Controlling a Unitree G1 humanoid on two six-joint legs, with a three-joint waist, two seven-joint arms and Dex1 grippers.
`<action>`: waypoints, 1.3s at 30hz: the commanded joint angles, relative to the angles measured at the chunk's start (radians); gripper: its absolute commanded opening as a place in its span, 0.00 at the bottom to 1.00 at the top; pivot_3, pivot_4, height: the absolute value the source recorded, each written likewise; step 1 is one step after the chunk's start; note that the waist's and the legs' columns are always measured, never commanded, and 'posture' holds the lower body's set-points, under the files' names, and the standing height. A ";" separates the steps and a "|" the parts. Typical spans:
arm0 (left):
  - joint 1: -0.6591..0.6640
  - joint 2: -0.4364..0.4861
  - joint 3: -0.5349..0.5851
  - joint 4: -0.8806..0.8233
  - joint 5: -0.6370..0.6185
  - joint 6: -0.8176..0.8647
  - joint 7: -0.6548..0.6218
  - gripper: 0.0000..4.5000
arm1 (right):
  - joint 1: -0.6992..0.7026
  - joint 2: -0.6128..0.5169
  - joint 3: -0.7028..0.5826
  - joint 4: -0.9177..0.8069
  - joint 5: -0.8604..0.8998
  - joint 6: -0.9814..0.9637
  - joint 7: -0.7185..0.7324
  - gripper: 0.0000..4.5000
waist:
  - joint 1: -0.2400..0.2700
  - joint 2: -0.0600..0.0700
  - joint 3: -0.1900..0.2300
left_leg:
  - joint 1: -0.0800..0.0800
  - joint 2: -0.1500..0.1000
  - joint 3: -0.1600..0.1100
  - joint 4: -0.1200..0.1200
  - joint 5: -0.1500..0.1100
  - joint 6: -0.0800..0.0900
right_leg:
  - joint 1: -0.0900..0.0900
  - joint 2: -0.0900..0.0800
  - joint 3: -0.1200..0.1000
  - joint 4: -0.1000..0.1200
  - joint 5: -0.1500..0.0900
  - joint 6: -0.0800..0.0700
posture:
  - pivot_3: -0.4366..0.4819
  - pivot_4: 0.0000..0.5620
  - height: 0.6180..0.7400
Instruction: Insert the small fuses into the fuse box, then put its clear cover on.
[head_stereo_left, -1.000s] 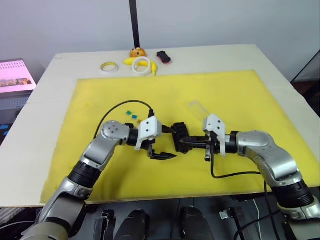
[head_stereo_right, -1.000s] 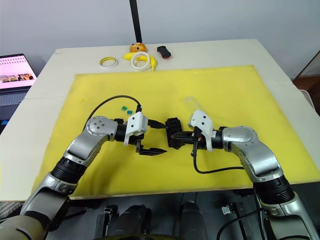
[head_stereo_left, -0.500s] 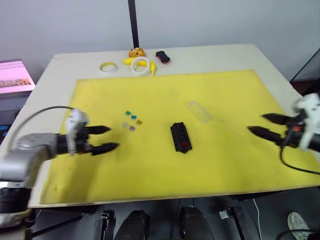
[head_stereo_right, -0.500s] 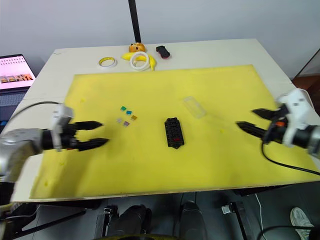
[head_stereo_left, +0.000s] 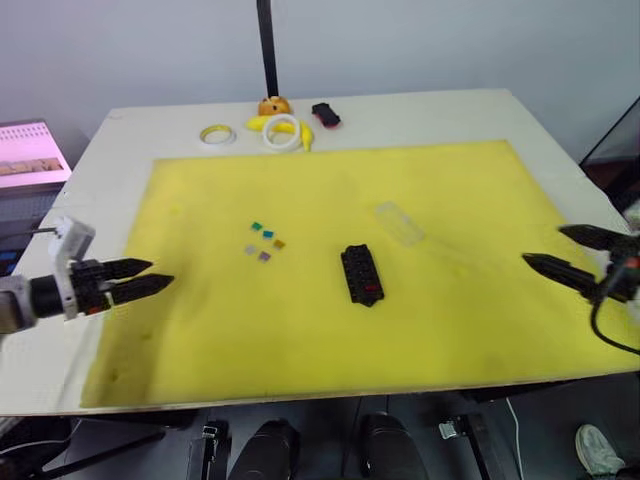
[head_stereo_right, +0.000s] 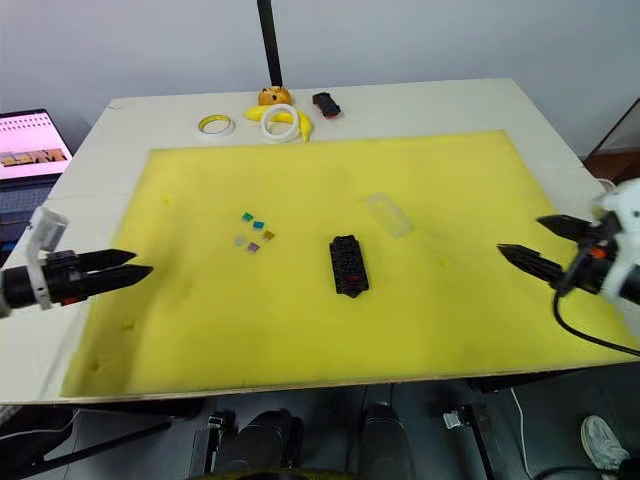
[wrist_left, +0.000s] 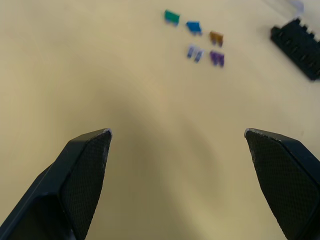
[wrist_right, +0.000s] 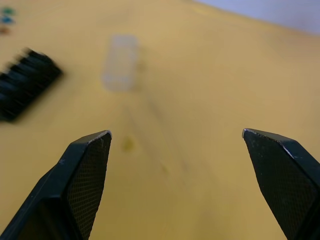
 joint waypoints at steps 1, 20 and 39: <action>-0.040 -0.039 -0.017 -0.071 -0.076 0.139 0.070 1.00 | -0.100 0.016 0.088 -0.140 0.114 0.056 -0.043 0.99 | 0.000 0.000 0.000 | -0.001 0.000 0.000 0.000 0.000 0.000 | -0.001 0.000 0.000 0.000 0.000 0.000 | 0.48 0.27 1.00; -0.520 -0.327 0.105 0.424 -0.141 0.650 0.422 1.00 | -0.416 0.341 0.626 -0.216 0.060 0.037 -0.283 0.99 | -0.002 -0.001 0.000 | -0.001 -0.002 -0.001 0.002 0.001 -0.001 | -0.004 0.000 0.000 0.010 0.000 0.000 | 0.48 0.27 1.00; -0.553 -0.423 0.120 0.610 -0.121 0.478 0.446 1.00 | -0.426 0.371 0.619 -0.207 0.019 0.060 -0.326 0.99 | 0.019 -0.001 -0.001 | 0.000 -0.004 -0.003 0.003 0.002 -0.003 | -0.004 -0.002 0.000 0.010 0.000 0.000 | 0.48 0.27 1.00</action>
